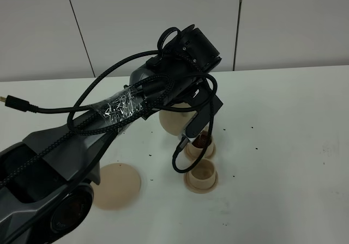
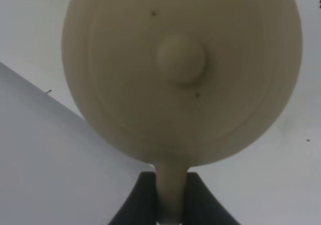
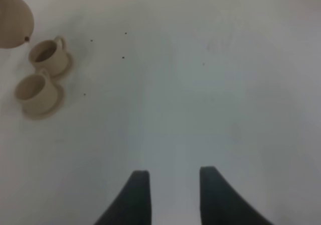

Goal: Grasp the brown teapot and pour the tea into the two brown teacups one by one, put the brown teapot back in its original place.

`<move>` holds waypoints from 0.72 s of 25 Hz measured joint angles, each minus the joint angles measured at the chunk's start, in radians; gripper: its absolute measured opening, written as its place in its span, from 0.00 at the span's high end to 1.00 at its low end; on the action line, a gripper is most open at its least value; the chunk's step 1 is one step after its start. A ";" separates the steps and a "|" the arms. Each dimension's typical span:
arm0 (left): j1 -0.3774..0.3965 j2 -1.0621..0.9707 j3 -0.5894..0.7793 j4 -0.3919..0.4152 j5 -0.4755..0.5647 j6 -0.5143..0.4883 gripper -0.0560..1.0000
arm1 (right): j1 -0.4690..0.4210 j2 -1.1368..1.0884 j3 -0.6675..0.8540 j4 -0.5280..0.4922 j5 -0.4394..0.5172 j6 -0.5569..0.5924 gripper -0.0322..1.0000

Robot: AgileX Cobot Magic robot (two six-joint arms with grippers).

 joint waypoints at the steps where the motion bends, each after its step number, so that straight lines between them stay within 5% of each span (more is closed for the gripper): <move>1: 0.000 0.000 0.000 0.000 0.000 -0.009 0.79 | 0.000 0.000 0.000 0.000 0.000 0.000 0.74; 18: 0.031 0.000 0.000 -0.065 0.001 -0.134 0.79 | 0.000 0.000 0.000 0.000 0.000 0.000 0.74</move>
